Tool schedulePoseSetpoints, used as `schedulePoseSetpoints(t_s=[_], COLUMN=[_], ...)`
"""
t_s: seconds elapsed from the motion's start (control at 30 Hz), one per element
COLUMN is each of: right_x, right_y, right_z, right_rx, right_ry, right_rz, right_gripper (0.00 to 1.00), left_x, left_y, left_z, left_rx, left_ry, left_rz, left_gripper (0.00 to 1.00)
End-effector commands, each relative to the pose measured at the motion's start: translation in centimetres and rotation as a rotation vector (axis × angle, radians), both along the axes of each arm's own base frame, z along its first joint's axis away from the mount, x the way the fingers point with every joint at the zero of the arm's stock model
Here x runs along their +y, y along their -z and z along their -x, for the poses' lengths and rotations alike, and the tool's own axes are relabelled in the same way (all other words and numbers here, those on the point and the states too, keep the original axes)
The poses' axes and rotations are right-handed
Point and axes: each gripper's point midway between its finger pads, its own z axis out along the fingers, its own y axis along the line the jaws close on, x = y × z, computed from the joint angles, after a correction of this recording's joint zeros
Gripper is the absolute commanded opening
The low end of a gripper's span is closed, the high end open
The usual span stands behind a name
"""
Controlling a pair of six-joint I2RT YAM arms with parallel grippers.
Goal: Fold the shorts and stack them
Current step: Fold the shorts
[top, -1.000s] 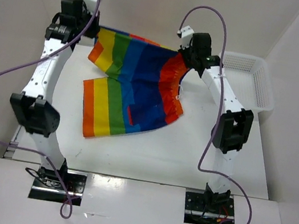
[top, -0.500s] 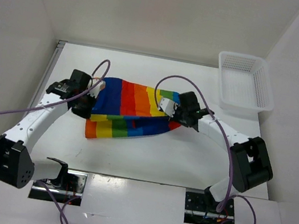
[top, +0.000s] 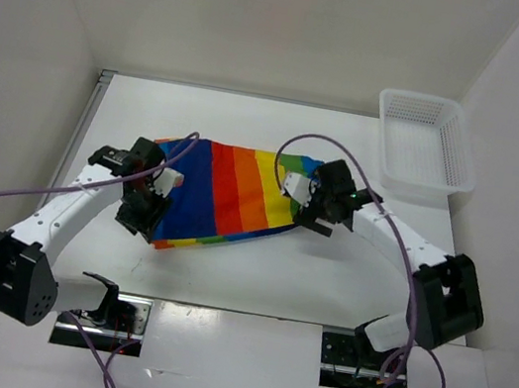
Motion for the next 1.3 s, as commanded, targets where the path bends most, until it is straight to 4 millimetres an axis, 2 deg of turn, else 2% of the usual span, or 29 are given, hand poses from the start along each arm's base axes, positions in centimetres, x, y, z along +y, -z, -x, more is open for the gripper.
schedulePoseSetpoints(t_s=[0.0,0.03,0.07,0.1,0.13,0.17,0.2,0.23,0.27,0.3,0.33,0.37,0.43,0.53,0.57,0.63,0.7,0.73,0.83,0.87,0.93,0.97,1.0,1.03,1.1,1.13,1.17,1.2,1.27], right_x=[2.0,3.3,4.6,5.8,7.8,9.9,11.1,11.7,12.8,12.5,11.2,10.5,9.3,9.1,9.0,8.6,8.2,8.3,8.1,8.1,6.9,5.5,4.6,3.7,1.4,0.7,0.2,-0.3,-0.3], right_y=[-12.7,-17.1,-19.6,-20.2,-20.7,-18.5,-16.9,-15.8,-9.7,-7.5,-6.1,-3.4,-2.6,-0.3,1.4,3.2,4.3,3.9,-1.9,-4.8,-9.2,-10.7,-11.3,-12.7,-10.7,-8.5,-7.6,-6.2,-3.0], right_z=[0.3,1.3,1.0,1.0,1.4,-0.2,-1.1,-2.8,-4.6,-5.8,-7.7,-8.6,-10.2,-10.4,-10.3,-10.0,-10.0,-10.2,-11.6,-12.5,-11.7,-11.8,-11.5,-10.9,-10.0,-9.3,-9.1,-8.9,-8.1], right_rx=[-0.146,-0.220,-0.297,-0.316,-0.330,-0.270,-0.214,-0.188,-0.043,0.001,0.017,0.053,0.018,0.078,0.106,0.134,0.143,0.140,0.096,0.089,0.097,0.084,0.078,0.057,0.075,0.101,0.113,0.132,0.189], right_ry=[-0.040,-0.114,-0.147,-0.165,-0.189,-0.143,-0.107,-0.036,0.117,0.198,0.290,0.379,0.427,0.505,0.552,0.594,0.631,0.630,0.596,0.591,0.625,0.639,0.665,0.678,0.753,0.780,0.806,0.826,0.838], right_rz=[-0.232,-0.355,-0.433,-0.477,-0.526,-0.574,-0.593,-0.600,-0.588,-0.585,-0.604,-0.602,-0.603,-0.603,-0.591,-0.567,-0.543,-0.546,-0.630,-0.700,-0.782,-0.806,-0.821,-0.841,-0.817,-0.795,-0.794,-0.778,-0.741], right_gripper=[1.00,1.00,0.96,0.89,0.76,0.70,0.65,0.54,0.46,0.40,0.31,0.31,0.27,0.25,0.22,0.20,0.20,0.20,0.20,0.24,0.32,0.41,0.41,0.43,0.51,0.57,0.64,0.74,0.78], left_x=[-0.9,-1.7,-2.2,-3.3,-4.1,-5.1,-6.2,-7.5,-8.2,-8.1,-8.0,-7.6,-7.0,-5.2,-4.2,-3.3,-2.1,-1.8,-1.2,-1.4,-1.7,-1.7,-1.9,-2.8,-5.3,-6.8,-8.0,-10.2,-12.0], left_y=[-5.6,-6.9,-8.1,-9.2,-10.1,-9.7,-8.2,-7.2,-4.5,-3.4,-2.2,-0.5,1.2,4.0,4.9,7.1,8.0,8.0,6.2,4.6,2.6,1.7,-0.5,-1.5,-3.2,-4.6,-5.0,-4.1,-4.3], left_z=[2.2,1.0,-1.1,-5.8,-8.4,-10.2,-13.3,-14.2,-15.3,-15.7,-15.7,-15.6,-15.7,-14.7,-14.6,-13.3,-13.0,-13.1,-14.6,-16.5,-17.4,-18.1,-19.3,-19.9,-20.4,-21.3,-21.6,-21.7,-22.4], left_rx=[0.000,-0.059,-0.153,-0.307,-0.379,-0.409,-0.425,-0.413,-0.360,-0.340,-0.321,-0.303,-0.306,-0.263,-0.249,-0.195,-0.185,-0.185,-0.235,-0.291,-0.322,-0.343,-0.389,-0.418,-0.459,-0.493,-0.501,-0.478,-0.475], left_ry=[0.021,0.029,0.034,0.042,0.049,0.067,0.080,0.109,0.117,0.112,0.113,0.107,0.096,0.062,0.039,0.028,0.007,-0.004,-0.024,-0.031,-0.034,-0.038,-0.042,-0.026,0.028,0.051,0.076,0.123,0.154], left_rz=[0.074,0.115,0.136,0.170,0.196,0.206,0.205,0.201,0.181,0.164,0.137,0.114,0.081,0.034,0.019,-0.007,-0.052,-0.053,-0.075,-0.075,-0.067,-0.071,-0.059,-0.048,-0.024,0.003,0.023,0.047,0.080], left_gripper=[0.54,0.54,0.58,0.59,0.59,0.59,0.58,0.56,0.56,0.56,0.55,0.53,0.53,0.53,0.53,0.53,0.53,0.53,0.53,0.53,0.53,0.53,0.53,0.55,0.56,0.57,0.57,0.59,0.59])
